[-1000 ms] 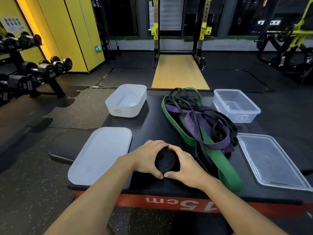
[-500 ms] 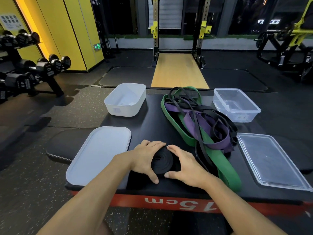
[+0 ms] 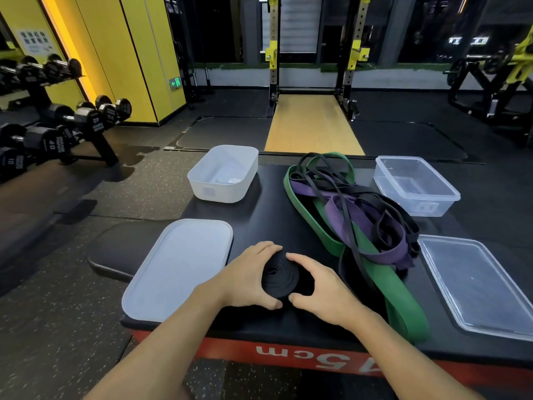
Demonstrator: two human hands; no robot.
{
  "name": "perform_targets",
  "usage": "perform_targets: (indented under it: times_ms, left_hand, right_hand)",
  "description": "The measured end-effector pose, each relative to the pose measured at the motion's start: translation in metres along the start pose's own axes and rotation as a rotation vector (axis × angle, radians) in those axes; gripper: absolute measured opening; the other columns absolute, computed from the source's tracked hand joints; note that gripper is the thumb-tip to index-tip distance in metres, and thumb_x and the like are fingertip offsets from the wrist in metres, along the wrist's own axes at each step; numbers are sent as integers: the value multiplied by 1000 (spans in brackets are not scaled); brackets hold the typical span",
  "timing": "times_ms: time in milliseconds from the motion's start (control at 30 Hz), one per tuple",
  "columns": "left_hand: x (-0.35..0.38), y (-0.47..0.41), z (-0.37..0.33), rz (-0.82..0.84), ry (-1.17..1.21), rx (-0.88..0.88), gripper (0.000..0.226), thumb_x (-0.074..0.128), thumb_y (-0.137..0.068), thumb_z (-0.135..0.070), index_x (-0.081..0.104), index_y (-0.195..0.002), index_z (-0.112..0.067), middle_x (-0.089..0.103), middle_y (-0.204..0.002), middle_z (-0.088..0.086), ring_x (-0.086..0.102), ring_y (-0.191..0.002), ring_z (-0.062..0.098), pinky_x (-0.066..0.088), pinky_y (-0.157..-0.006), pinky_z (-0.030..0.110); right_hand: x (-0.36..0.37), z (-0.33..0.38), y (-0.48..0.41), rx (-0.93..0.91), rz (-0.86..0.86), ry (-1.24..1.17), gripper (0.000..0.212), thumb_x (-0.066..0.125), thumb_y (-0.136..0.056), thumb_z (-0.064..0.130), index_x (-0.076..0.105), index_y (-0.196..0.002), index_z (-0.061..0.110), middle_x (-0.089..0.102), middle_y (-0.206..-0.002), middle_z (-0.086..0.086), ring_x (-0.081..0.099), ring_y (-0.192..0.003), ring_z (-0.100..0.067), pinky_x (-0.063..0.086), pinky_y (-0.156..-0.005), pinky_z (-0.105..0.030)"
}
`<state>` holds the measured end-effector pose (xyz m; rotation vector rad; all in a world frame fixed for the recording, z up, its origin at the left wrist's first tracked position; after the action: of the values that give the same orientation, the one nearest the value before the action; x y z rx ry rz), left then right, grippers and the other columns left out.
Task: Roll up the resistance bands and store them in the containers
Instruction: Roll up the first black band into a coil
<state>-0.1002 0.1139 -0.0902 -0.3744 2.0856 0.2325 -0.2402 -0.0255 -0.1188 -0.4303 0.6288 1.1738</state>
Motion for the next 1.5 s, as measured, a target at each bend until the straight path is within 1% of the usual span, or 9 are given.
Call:
perform_targets:
  times_ms: [300,467,600,767,900,1033,1167,1400,1500]
  left_hand:
    - [-45,-10,26,-160,25,-71,118,89,-64,-52,27,-160,-25,25,-160,-15,27,-146,5,30,-119,26]
    - [-86,-26,54,-241,38,-137,116,86,-61,-58,30,-158,-29,32,-154,-18,31,-141,5,33,-114,25]
    - [-131,-46,75,-327,30,-168,111,87,-59,-57,38,-153,-26,38,-142,-20,42,-134,9,40,-111,31]
    - [-181,-79,100,-378,1,-213,110,89,-59,-58,39,-153,-26,42,-146,-14,44,-133,10,43,-112,38]
    - [-198,-114,123,-316,-55,-341,103,82,-59,-66,44,-146,-25,44,-134,-10,48,-122,17,49,-103,44]
    - [-199,-149,144,-243,48,-416,61,81,-58,-67,62,-100,-26,60,-109,-1,57,-89,17,47,-72,32]
    - [-197,-173,157,-172,154,-482,79,83,-72,-54,54,-143,-34,51,-138,-5,52,-119,20,45,-96,32]
    - [-176,-197,173,57,76,-696,65,73,-81,-59,59,-135,-28,53,-136,-2,49,-122,24,43,-101,39]
    - [-167,-199,179,132,-9,-801,87,71,-67,-68,57,-138,-21,54,-140,3,51,-124,28,43,-106,43]
  right_hand:
    - [-3,20,-53,-45,-67,-114,74,80,-83,23,47,-146,46,52,-133,35,45,-125,21,38,-108,-12]
    - [-6,44,-105,-106,-105,-133,62,80,-86,29,51,-137,49,59,-132,31,55,-123,11,44,-107,-21]
    - [-12,62,-150,-109,-206,-126,52,77,-89,37,59,-138,34,63,-128,18,60,-115,3,51,-101,-28]
    - [-8,78,-202,-161,-220,59,48,71,-95,29,56,-141,27,43,-147,22,57,-119,-5,52,-100,-39]
    - [-5,86,-233,-163,-175,222,54,65,-99,28,46,-149,28,23,-165,18,37,-145,-13,42,-114,-42]
    - [-4,90,-254,-202,-155,299,51,61,-101,25,45,-149,28,33,-159,17,40,-138,-18,46,-109,-41]
    - [-3,82,-267,-205,-150,304,49,60,-102,23,48,-149,25,45,-151,16,42,-134,-14,46,-109,-38]
    - [-1,61,-285,-287,-224,226,29,59,-101,14,69,-128,19,59,-134,11,53,-122,-13,48,-105,-35]
    - [1,59,-289,-313,-258,184,24,59,-100,14,72,-120,19,62,-122,10,56,-113,-15,51,-98,-37]
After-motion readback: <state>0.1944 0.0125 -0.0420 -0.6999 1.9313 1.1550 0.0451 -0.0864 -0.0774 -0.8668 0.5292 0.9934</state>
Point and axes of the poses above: each hand's wrist, its own y-axis away from the middle knuckle, its own x-axis out of the palm, z = x × y, the point moved 4 cm from there along -y, towards the middle knuckle
